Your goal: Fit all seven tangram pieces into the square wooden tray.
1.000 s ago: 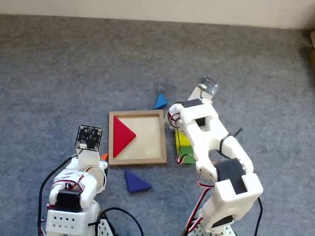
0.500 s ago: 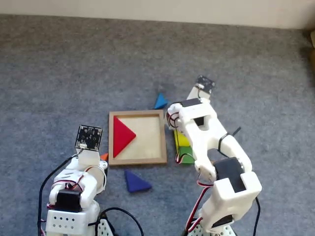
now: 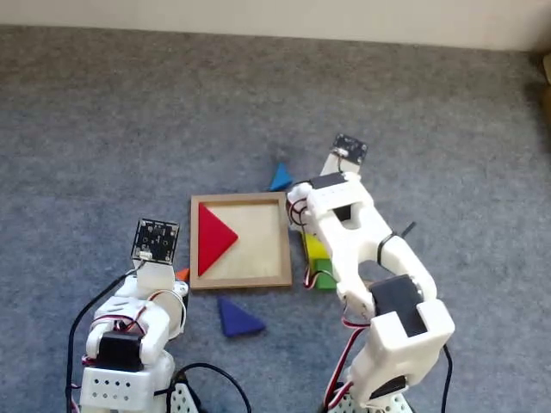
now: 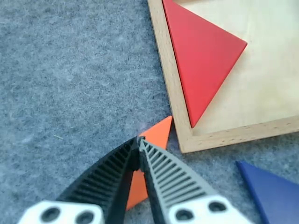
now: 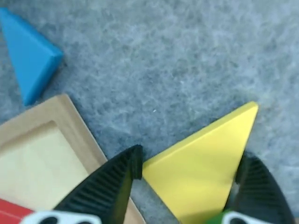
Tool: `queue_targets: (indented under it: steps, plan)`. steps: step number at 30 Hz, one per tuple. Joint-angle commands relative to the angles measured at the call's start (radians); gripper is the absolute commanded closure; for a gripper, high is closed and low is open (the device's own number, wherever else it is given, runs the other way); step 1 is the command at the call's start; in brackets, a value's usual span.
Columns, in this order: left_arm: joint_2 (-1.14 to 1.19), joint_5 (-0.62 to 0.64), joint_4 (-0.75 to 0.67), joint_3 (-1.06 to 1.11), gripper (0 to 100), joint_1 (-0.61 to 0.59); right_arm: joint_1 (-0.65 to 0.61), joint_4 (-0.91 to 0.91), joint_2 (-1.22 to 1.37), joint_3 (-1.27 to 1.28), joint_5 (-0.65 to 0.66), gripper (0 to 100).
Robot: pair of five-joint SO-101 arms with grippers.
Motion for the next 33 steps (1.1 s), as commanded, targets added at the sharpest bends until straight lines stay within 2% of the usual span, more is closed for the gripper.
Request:
queue_targets:
  steps: [1, 13, 33]
  plan:
    - [0.001, 0.009, 0.005, 0.021, 99, -0.004, -0.038, 0.015, 0.001, -0.027, 0.012, 70.3]
    - [0.001, 0.009, 0.005, 0.021, 99, -0.004, -0.036, 0.016, -0.004, -0.027, 0.074, 70.3]
    - [0.001, 0.009, 0.005, 0.021, 99, -0.004, -0.036, 0.016, -0.004, -0.027, 0.075, 70.3]
